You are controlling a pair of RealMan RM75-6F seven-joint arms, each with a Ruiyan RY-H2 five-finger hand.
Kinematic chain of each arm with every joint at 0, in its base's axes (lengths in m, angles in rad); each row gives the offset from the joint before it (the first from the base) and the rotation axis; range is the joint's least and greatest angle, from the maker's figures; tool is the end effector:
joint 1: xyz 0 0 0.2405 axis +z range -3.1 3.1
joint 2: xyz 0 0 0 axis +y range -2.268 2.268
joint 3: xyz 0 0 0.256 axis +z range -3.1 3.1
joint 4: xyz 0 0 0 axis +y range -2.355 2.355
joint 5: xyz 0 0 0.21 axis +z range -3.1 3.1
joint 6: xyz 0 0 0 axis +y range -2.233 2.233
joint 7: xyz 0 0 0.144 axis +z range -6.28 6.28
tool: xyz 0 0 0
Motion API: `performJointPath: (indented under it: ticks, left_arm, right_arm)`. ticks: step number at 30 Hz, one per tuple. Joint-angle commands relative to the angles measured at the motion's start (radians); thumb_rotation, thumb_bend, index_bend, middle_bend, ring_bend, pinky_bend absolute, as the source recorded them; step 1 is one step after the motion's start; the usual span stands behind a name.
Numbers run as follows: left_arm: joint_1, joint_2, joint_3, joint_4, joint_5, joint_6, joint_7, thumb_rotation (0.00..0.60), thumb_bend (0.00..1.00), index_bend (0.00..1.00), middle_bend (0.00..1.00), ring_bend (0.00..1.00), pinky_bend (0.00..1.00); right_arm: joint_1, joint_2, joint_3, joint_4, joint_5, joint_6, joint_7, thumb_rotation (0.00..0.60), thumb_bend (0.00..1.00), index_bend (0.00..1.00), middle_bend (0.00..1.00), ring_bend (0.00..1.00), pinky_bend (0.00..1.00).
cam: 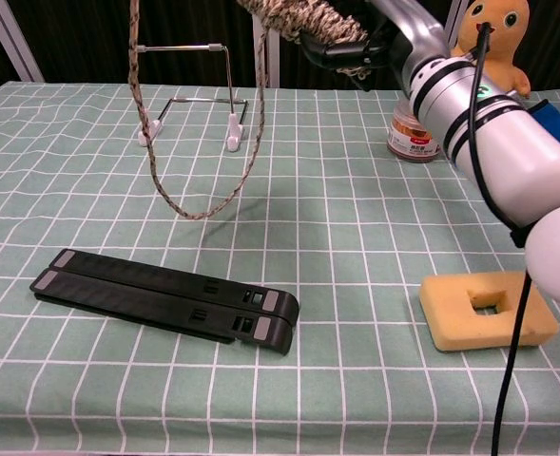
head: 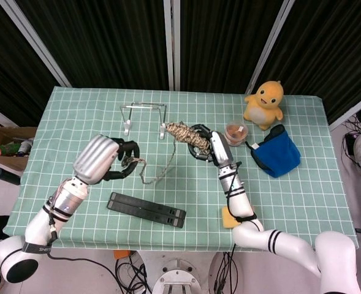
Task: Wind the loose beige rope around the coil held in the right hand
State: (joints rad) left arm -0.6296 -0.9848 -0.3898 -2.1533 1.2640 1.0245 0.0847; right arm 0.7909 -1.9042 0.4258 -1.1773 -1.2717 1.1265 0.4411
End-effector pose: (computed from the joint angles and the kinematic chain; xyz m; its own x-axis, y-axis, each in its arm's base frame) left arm -0.0530 0.2943 0.1507 0.1399 0.1774 0.9741 0.8426 -0.5381 -0.0230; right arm -0.0753 -0.3759 -0.0439 -0.4573 -0.2198 0.8617 -0.8166 -0.2801 -0.5047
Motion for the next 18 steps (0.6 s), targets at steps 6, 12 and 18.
performJointPath:
  ticks: [6, 12, 18]
  left_arm:
    - [-0.329, 0.110, -0.190, -0.017, -0.436, -0.229, -0.020, 0.600, 0.51, 0.80, 0.74, 0.66, 0.79]
    - [-0.479, 0.102, -0.205, 0.065, -0.670, -0.297, -0.060, 0.600, 0.51, 0.80, 0.75, 0.68, 0.80]
    - [-0.607, 0.050, -0.139, 0.208, -0.824, -0.262, 0.013, 0.600, 0.51, 0.80, 0.75, 0.68, 0.80]
  right_arm:
    - [0.087, -0.060, -0.021, 0.047, -0.054, -0.050, 0.006, 0.600, 0.74, 0.88, 0.74, 0.68, 0.91]
    - [0.128, -0.062, -0.029, 0.026, -0.068, -0.098, 0.041, 0.600, 0.73, 0.88, 0.74, 0.68, 0.91]
    - [0.083, -0.021, -0.144, -0.015, -0.182, -0.060, 0.178, 0.600, 0.67, 0.89, 0.74, 0.68, 0.91]
